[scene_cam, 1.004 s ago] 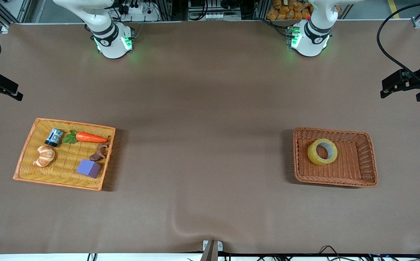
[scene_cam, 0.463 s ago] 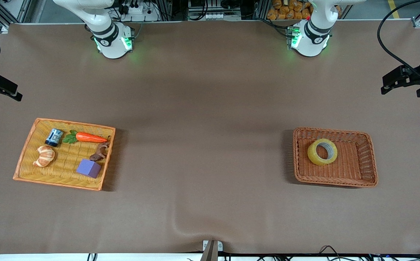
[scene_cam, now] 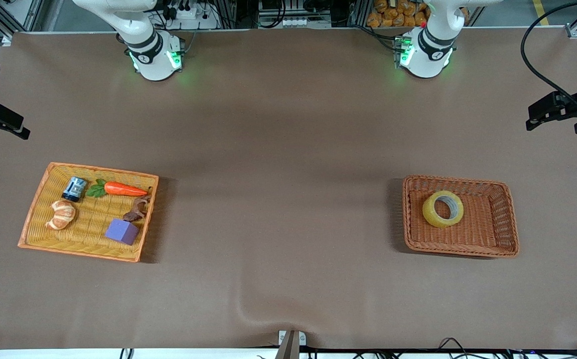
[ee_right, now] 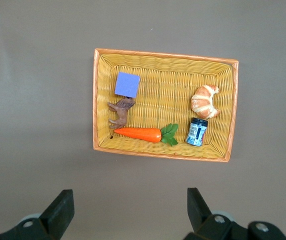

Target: Transfer tape with both arms

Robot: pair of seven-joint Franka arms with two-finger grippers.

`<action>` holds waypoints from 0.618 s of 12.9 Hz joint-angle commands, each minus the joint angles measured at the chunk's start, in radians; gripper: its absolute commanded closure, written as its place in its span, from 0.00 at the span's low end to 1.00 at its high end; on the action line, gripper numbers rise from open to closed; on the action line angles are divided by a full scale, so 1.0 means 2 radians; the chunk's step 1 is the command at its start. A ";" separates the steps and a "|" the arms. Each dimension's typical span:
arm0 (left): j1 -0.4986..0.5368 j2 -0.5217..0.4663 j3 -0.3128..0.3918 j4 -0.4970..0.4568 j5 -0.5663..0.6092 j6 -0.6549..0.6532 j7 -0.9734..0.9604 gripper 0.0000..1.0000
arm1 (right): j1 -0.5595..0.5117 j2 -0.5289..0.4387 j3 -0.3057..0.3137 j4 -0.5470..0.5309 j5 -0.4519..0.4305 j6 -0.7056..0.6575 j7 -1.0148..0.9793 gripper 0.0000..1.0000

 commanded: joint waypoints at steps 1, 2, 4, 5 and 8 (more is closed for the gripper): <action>0.000 -0.007 0.000 -0.004 0.011 0.001 0.001 0.00 | -0.006 -0.002 0.004 0.004 -0.003 0.000 0.004 0.00; 0.000 -0.009 0.000 -0.004 0.010 0.001 0.001 0.00 | -0.007 -0.002 0.004 0.004 -0.003 0.000 0.004 0.00; 0.000 -0.010 0.000 -0.004 0.009 0.001 0.001 0.00 | -0.012 -0.002 0.004 0.004 -0.003 0.000 0.004 0.00; 0.000 -0.010 0.000 -0.004 0.007 -0.001 0.001 0.00 | -0.011 -0.002 0.004 0.004 -0.002 0.000 0.004 0.00; -0.001 -0.010 0.000 -0.004 0.006 -0.002 0.000 0.00 | -0.011 -0.002 0.005 0.004 -0.002 0.000 0.004 0.00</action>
